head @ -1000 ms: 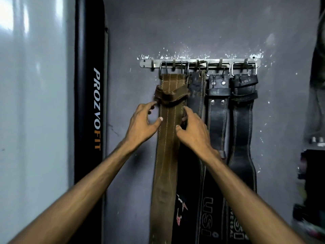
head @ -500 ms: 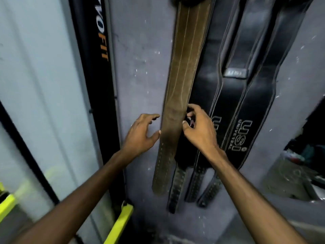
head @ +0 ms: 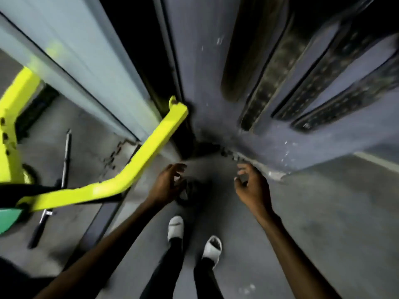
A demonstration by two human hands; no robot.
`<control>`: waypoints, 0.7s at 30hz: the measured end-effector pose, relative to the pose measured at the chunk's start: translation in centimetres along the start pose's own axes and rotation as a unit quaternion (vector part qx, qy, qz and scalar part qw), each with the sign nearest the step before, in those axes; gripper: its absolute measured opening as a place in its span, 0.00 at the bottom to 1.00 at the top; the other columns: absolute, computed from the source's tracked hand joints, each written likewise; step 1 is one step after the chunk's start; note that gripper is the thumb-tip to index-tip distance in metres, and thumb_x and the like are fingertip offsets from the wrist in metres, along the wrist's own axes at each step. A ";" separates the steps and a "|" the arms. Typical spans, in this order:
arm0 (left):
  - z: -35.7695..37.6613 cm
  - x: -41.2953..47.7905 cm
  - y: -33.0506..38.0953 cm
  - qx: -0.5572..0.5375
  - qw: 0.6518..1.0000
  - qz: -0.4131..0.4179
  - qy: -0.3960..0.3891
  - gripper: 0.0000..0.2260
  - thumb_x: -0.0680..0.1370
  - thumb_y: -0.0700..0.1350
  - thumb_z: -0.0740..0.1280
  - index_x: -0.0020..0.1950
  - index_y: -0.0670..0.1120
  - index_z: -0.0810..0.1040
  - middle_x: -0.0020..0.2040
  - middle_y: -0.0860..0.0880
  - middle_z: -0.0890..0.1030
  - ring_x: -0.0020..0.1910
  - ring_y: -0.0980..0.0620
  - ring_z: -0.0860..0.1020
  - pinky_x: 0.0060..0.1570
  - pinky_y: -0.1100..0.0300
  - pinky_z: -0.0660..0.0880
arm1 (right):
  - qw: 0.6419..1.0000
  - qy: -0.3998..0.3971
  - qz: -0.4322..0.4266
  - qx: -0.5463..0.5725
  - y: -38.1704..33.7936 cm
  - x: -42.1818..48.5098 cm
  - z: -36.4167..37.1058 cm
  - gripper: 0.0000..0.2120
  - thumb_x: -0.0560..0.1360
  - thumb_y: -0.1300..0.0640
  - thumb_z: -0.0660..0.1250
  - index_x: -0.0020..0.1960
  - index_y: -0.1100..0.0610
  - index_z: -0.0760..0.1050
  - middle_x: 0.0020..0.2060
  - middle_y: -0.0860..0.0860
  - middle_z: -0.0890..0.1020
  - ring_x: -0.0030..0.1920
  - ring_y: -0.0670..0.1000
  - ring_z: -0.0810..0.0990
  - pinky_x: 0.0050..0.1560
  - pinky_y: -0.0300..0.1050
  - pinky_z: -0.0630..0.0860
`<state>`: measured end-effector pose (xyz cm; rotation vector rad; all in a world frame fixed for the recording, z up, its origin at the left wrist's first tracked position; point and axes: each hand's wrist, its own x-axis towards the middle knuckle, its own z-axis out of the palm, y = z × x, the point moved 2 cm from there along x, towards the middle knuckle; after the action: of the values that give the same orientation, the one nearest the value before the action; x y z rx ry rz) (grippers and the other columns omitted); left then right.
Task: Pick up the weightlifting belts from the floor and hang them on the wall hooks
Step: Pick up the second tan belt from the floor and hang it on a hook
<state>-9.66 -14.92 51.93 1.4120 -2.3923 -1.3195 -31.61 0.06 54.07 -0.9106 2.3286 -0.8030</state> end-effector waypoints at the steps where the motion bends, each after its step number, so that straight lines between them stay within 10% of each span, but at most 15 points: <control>1: 1.9 -0.4 -2.6 0.001 1.000 -0.020 -0.006 0.20 0.72 0.42 0.73 0.63 0.46 0.78 0.55 0.45 0.81 0.49 0.47 0.81 0.43 0.60 0.79 | 1.000 -0.018 0.016 0.003 2.2 -0.8 2.5 0.16 0.73 0.60 0.71 0.61 0.52 0.78 0.50 0.49 0.83 0.43 0.56 0.83 0.49 0.48 0.78; 14: 27.6 1.4 -34.1 -0.031 0.982 -0.172 -0.070 0.20 0.75 0.42 0.73 0.66 0.47 0.76 0.57 0.49 0.80 0.52 0.52 0.78 0.49 0.64 0.72 | 0.984 -0.140 0.114 0.006 25.7 -5.1 39.1 0.09 0.77 0.55 0.70 0.58 0.50 0.81 0.51 0.47 0.85 0.44 0.49 0.83 0.47 0.47 0.81; 21: 35.2 4.5 -45.3 -0.044 0.976 -0.204 -0.069 0.20 0.75 0.41 0.73 0.66 0.47 0.75 0.58 0.49 0.80 0.53 0.55 0.77 0.40 0.79 0.70 | 0.983 -0.117 -0.065 -0.122 32.4 1.7 53.2 0.10 0.74 0.61 0.69 0.55 0.56 0.83 0.51 0.57 0.85 0.54 0.62 0.82 0.52 0.53 0.77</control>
<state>3.12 -5.37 -3.33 1.9160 -2.1600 -1.6351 -12.63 0.45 -5.29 -1.2022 2.2070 -0.4356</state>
